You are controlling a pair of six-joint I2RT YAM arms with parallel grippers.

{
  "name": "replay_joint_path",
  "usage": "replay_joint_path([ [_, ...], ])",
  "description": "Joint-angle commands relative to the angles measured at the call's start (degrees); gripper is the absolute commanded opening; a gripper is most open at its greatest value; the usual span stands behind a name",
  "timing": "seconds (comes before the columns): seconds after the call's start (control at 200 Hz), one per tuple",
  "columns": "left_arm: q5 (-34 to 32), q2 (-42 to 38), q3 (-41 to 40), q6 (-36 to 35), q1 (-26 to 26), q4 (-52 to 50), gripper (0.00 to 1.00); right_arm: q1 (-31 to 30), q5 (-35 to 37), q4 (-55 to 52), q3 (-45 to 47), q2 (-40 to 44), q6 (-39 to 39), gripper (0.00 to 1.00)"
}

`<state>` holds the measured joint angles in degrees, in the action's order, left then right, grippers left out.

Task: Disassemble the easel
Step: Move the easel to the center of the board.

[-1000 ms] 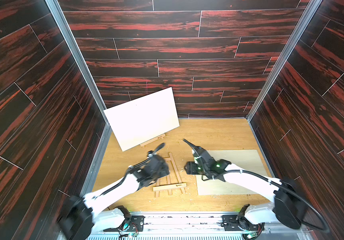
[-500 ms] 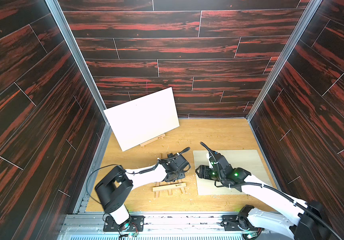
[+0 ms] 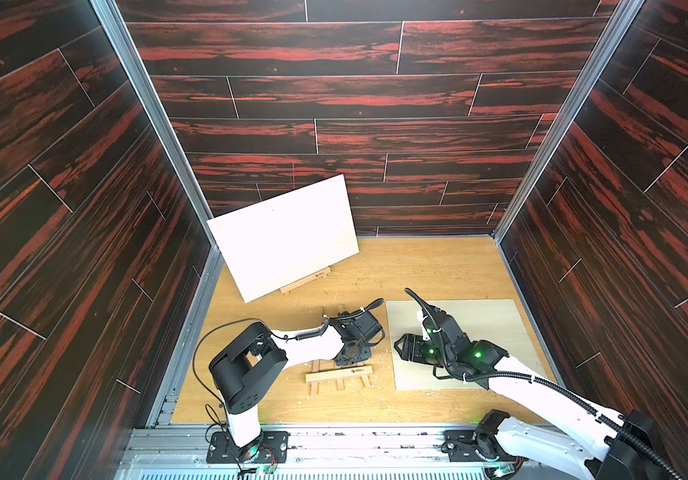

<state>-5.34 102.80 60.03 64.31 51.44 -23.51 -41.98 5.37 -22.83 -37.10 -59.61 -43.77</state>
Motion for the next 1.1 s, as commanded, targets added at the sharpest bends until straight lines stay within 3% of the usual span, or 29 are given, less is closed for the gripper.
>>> replay_joint_path([
  [0.0,-0.6,-1.4,-2.4,1.5,0.0,-1.9,0.31,0.2,0.0,0.0,0.3,0.4,-0.9,0.77],
  [0.406,-4.5,-13.3,-16.6,2.0,-3.6,-4.8,0.21,0.3,-2.1,2.8,-1.0,-2.4,-0.5,0.77],
  [0.827,-1.5,-24.7,-25.2,-15.8,-23.0,-12.1,0.17,0.2,-6.0,7.3,-5.0,-9.6,0.3,0.77],
  [1.092,-0.6,-25.5,-25.3,-22.0,-29.5,-14.9,0.17,0.0,-8.1,10.3,-7.7,-13.7,0.6,0.77],
])
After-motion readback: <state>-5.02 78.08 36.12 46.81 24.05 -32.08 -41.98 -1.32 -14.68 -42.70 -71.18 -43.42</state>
